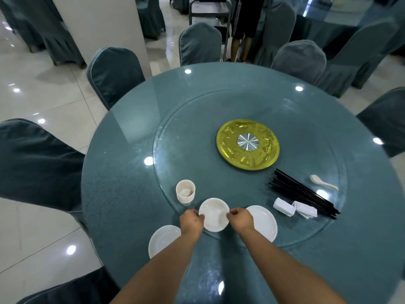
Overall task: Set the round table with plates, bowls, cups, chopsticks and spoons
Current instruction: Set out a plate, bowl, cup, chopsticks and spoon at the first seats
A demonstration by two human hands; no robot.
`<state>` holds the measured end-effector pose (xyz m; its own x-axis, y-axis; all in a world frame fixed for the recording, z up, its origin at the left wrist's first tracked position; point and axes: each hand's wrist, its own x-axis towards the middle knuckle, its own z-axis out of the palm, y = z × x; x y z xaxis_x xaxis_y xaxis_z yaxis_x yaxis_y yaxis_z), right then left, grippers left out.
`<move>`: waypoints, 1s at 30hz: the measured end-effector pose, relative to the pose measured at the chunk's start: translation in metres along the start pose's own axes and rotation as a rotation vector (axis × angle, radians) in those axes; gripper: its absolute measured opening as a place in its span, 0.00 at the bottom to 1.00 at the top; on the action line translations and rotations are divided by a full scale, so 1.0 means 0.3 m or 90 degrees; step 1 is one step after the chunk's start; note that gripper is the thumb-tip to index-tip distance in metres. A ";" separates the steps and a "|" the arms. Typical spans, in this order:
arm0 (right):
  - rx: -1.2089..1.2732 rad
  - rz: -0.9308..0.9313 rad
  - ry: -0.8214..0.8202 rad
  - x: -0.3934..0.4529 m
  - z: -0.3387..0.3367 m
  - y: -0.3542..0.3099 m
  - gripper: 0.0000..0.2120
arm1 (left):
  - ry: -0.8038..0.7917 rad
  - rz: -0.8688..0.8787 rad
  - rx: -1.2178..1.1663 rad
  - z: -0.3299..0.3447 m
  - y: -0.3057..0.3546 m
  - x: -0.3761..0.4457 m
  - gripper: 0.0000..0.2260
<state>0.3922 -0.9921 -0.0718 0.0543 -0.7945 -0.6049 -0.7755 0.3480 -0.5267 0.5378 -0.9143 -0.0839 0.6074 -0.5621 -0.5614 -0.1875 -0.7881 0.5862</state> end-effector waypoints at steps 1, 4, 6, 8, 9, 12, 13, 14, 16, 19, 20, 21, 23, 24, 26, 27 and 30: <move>0.002 -0.001 -0.008 0.001 -0.001 0.004 0.09 | 0.003 -0.004 0.008 0.005 0.001 0.002 0.07; -0.002 -0.002 -0.023 0.011 -0.021 0.011 0.07 | 0.006 -0.009 0.038 0.022 0.014 -0.001 0.08; -0.012 0.002 -0.040 0.021 -0.035 0.012 0.04 | 0.011 -0.008 0.051 0.031 0.027 -0.004 0.07; -0.002 0.013 -0.044 0.033 -0.043 0.010 0.05 | 0.014 -0.015 0.060 0.035 0.039 -0.004 0.08; 0.009 0.019 -0.042 0.038 -0.047 0.011 0.06 | 0.013 -0.018 0.063 0.036 0.048 -0.005 0.08; 0.034 0.026 -0.035 0.042 -0.056 0.021 0.08 | 0.007 -0.023 0.078 0.041 0.067 -0.012 0.09; 0.040 0.028 -0.032 0.041 -0.056 0.024 0.08 | 0.009 -0.026 0.083 0.042 0.070 -0.015 0.10; 0.042 0.027 -0.030 0.042 -0.058 0.027 0.08 | 0.013 -0.024 0.089 0.044 0.071 -0.016 0.10; 0.038 0.025 -0.035 0.040 -0.062 0.032 0.09 | 0.020 -0.014 0.096 0.049 0.074 -0.019 0.10; 0.041 0.026 -0.032 0.036 -0.079 0.023 0.09 | 0.024 0.009 0.097 0.052 0.088 -0.018 0.10; 0.045 0.025 -0.030 0.035 -0.084 0.018 0.08 | 0.025 0.015 0.096 0.051 0.094 -0.017 0.09; 0.048 0.021 -0.030 0.035 -0.088 0.010 0.07 | 0.028 0.020 0.099 0.049 0.102 -0.016 0.09; 0.058 0.006 -0.032 0.031 -0.087 -0.007 0.08 | 0.034 0.028 0.102 0.044 0.113 -0.014 0.09; 0.058 -0.004 -0.030 0.031 -0.086 -0.012 0.08 | 0.035 0.033 0.101 0.043 0.118 -0.013 0.08; 0.055 -0.025 -0.021 0.027 -0.079 -0.010 0.08 | 0.036 0.037 0.089 0.042 0.118 -0.018 0.08; 0.063 -0.034 -0.017 0.025 -0.079 -0.007 0.07 | 0.039 0.041 0.077 0.041 0.119 -0.021 0.08; 0.086 -0.043 -0.014 0.010 -0.082 0.003 0.07 | 0.040 0.052 0.023 0.027 0.110 -0.040 0.06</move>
<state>0.3761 -1.0065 -0.0594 0.1192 -0.8075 -0.5777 -0.6783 0.3587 -0.6413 0.5183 -0.9355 -0.0626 0.6358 -0.6091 -0.4741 -0.2658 -0.7494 0.6064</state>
